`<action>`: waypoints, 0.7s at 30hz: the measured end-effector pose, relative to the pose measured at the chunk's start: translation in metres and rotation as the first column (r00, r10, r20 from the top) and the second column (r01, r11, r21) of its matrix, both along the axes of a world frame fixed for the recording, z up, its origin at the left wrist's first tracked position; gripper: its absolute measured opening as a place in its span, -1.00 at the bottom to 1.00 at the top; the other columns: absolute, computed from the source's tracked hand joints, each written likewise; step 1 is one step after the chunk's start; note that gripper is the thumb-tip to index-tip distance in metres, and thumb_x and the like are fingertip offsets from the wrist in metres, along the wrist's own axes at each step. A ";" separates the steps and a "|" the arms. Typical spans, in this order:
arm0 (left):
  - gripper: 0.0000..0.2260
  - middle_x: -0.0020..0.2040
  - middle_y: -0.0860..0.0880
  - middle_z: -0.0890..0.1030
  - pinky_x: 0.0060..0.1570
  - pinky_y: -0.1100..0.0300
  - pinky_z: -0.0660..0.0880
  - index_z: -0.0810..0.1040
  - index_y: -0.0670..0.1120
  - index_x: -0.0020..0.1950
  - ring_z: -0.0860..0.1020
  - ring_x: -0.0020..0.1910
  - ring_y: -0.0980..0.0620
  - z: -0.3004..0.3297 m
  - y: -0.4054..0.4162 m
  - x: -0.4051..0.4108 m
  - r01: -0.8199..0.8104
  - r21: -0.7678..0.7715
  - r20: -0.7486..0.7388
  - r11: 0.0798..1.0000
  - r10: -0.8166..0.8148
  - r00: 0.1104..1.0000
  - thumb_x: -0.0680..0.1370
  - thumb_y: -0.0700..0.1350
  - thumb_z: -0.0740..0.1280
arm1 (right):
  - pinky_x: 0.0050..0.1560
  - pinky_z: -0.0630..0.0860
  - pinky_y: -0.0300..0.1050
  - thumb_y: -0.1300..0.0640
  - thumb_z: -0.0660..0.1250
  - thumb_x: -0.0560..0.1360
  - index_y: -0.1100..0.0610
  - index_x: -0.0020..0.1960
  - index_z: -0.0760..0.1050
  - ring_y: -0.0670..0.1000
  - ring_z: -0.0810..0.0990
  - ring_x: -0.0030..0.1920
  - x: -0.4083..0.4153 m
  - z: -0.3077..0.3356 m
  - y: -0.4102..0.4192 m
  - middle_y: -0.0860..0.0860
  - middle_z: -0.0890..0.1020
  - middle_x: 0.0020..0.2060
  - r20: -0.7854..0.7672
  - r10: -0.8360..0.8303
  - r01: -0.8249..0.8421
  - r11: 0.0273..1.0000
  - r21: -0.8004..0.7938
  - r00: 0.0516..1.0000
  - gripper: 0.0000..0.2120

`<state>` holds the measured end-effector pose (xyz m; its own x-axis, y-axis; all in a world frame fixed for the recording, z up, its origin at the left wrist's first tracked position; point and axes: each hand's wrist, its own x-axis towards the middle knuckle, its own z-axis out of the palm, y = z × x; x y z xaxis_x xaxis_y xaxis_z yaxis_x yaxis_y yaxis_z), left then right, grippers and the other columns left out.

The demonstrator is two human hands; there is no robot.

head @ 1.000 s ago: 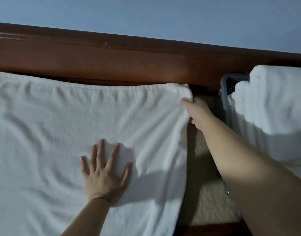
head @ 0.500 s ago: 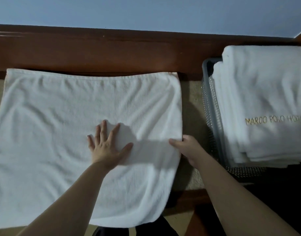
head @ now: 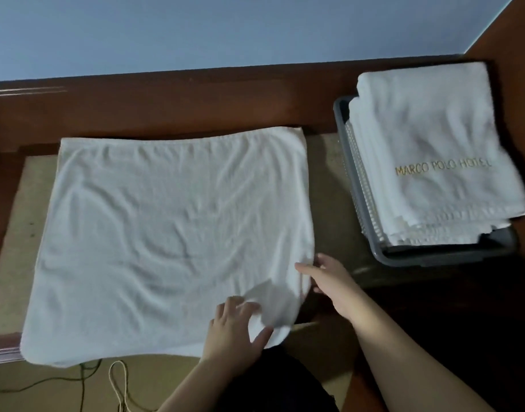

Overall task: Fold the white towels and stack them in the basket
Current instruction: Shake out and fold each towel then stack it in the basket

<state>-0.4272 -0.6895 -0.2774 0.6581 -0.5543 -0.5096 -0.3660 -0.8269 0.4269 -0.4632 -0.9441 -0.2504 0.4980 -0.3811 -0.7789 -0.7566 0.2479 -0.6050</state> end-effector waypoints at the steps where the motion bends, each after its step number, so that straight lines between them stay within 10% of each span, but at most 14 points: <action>1: -0.49 0.44 0.16 0.29 0.37 0.07 0.40 0.44 0.26 0.41 0.29 0.46 0.05 0.000 0.001 -0.002 -0.002 -0.003 -0.025 1.000 0.002 1.000 0.52 0.43 0.20 | 0.15 0.61 0.02 0.03 0.48 0.55 -0.01 0.09 0.63 0.01 0.71 0.07 -0.008 0.004 0.007 -0.07 0.75 0.01 -0.014 0.084 -0.083 0.995 0.052 0.996 -0.87; 8: -0.57 0.52 0.08 0.26 0.45 0.09 0.36 0.43 0.21 0.49 0.28 0.51 -0.02 0.005 0.001 0.002 0.052 -0.019 -0.049 0.998 -0.052 0.997 0.62 0.21 0.29 | -0.33 0.50 -0.24 0.12 0.53 0.52 0.08 0.20 0.56 -0.11 0.65 -0.25 -0.050 0.003 0.044 0.04 0.69 -0.07 0.001 0.263 -0.262 0.962 -0.073 0.965 -0.71; 15: -0.48 0.62 0.01 0.17 0.49 0.01 0.33 0.32 0.13 0.59 0.22 0.57 -0.07 0.012 -0.002 -0.013 0.056 0.053 -0.091 0.997 -0.051 0.995 0.66 0.25 0.22 | -0.22 0.42 -0.20 0.00 0.41 0.58 0.00 -0.11 0.55 -0.12 0.60 -0.16 -0.084 -0.007 0.075 -0.10 0.66 -0.22 0.038 0.223 -0.193 0.908 -0.370 0.974 -0.87; 21: -0.28 0.35 -0.05 0.56 0.40 -0.07 0.41 0.48 0.00 0.43 0.47 0.40 -0.07 0.018 -0.020 -0.027 -0.391 -0.196 -0.246 0.899 0.341 0.907 0.56 0.52 0.07 | 0.03 0.59 -0.13 0.19 0.33 0.67 0.15 0.06 0.58 -0.12 0.68 -0.06 -0.079 0.001 0.105 0.06 0.72 -0.12 0.418 0.085 -0.042 0.993 -0.111 0.905 -0.94</action>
<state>-0.4545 -0.7093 -0.2593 0.7351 -0.4139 -0.5369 0.0570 -0.7514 0.6574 -0.5421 -0.8390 -0.2496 0.7969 -0.4010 -0.4519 -0.4381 0.1315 -0.8893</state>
